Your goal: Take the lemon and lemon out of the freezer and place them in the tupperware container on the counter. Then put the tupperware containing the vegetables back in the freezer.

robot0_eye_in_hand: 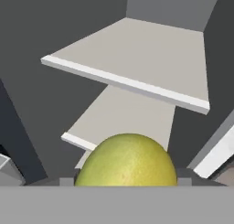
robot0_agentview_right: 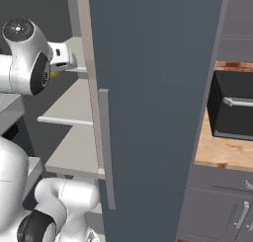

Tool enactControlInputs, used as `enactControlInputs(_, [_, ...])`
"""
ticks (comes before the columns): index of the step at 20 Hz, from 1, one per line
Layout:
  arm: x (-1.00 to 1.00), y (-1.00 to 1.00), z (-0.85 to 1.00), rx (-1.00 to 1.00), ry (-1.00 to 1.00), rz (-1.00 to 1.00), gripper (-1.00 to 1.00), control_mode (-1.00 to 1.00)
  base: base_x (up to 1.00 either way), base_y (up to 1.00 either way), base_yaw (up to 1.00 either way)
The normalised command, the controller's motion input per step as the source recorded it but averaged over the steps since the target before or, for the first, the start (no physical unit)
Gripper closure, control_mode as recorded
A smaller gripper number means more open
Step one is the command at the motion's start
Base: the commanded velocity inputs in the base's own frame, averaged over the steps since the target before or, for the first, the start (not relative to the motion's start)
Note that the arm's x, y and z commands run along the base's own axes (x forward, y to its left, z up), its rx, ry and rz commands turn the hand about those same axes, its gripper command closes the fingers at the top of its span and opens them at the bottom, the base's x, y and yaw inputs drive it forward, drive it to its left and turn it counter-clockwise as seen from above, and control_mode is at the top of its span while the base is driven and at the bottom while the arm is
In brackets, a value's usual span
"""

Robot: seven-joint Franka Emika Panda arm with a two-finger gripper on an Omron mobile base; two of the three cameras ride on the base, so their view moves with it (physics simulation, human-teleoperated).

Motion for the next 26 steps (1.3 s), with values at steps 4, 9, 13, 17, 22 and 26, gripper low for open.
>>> enactControlInputs(4, [-0.96, -0.02, 0.0, -0.09, 0.0, 0.0, 1.0, -1.0, 0.0, 0.0, 0.0])
enactControlInputs(9, [-0.78, -0.08, 0.0, -0.07, 0.0, 0.0, 1.0, -1.0, 0.0, 0.0, 0.0])
enactControlInputs(13, [-0.52, -0.14, 0.0, -0.04, 0.0, 0.0, 1.0, -1.0, 0.0, 0.0, 0.0])
enactControlInputs(17, [-0.42, -0.22, 0.0, -0.01, 0.0, 0.0, 1.0, -1.0, 0.0, 0.0, 0.0])
enactControlInputs(22, [0.0, -0.2, 0.0, -0.01, 0.01, -0.01, 1.0, -1.0, 0.0, 0.0, 0.0])
enactControlInputs(26, [0.05, -0.19, -0.02, -0.03, 0.0, -0.03, 1.0, -1.0, 0.0, 0.0, 0.0])
